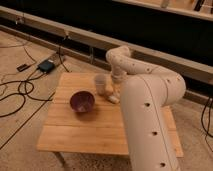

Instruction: Place the pepper in the ceramic bowl

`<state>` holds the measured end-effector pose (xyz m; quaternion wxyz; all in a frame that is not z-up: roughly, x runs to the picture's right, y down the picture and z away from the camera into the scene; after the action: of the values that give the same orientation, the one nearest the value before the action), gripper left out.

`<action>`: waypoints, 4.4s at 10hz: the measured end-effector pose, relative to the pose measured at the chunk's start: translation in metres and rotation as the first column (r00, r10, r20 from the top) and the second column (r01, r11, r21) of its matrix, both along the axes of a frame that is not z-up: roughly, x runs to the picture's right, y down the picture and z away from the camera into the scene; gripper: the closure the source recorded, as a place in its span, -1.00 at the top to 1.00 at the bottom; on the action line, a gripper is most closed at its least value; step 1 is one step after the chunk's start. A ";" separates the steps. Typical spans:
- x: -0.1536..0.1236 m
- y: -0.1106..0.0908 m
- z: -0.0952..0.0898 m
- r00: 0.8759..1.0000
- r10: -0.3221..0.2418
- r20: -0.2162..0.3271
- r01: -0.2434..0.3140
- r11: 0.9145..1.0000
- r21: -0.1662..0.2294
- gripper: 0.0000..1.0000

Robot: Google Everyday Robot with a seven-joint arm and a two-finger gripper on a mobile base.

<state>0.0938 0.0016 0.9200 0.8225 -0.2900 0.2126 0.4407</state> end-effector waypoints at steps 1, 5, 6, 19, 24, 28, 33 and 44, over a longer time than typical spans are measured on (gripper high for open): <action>-0.006 -0.005 -0.017 1.000 -0.013 -0.018 0.013 1.000 0.013 -1.00; -0.048 0.000 -0.073 0.998 -0.057 -0.039 0.058 0.998 0.022 -1.00; -0.057 0.003 -0.083 0.997 -0.061 -0.040 0.062 0.998 0.022 -1.00; -0.200 0.067 -0.072 0.985 -0.066 0.157 0.072 0.997 -0.033 -1.00; -0.218 0.069 -0.044 0.976 -0.064 0.206 0.077 0.996 -0.055 -0.68; -0.216 0.068 -0.038 0.977 -0.062 0.205 0.078 0.994 -0.070 0.24; -0.207 0.067 -0.042 0.980 -0.084 0.183 0.101 0.991 -0.086 0.44; -0.214 0.059 -0.051 0.978 -0.101 0.181 0.118 0.989 -0.085 0.44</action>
<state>-0.1203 0.0608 0.8689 0.8463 -0.3545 0.1756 0.3567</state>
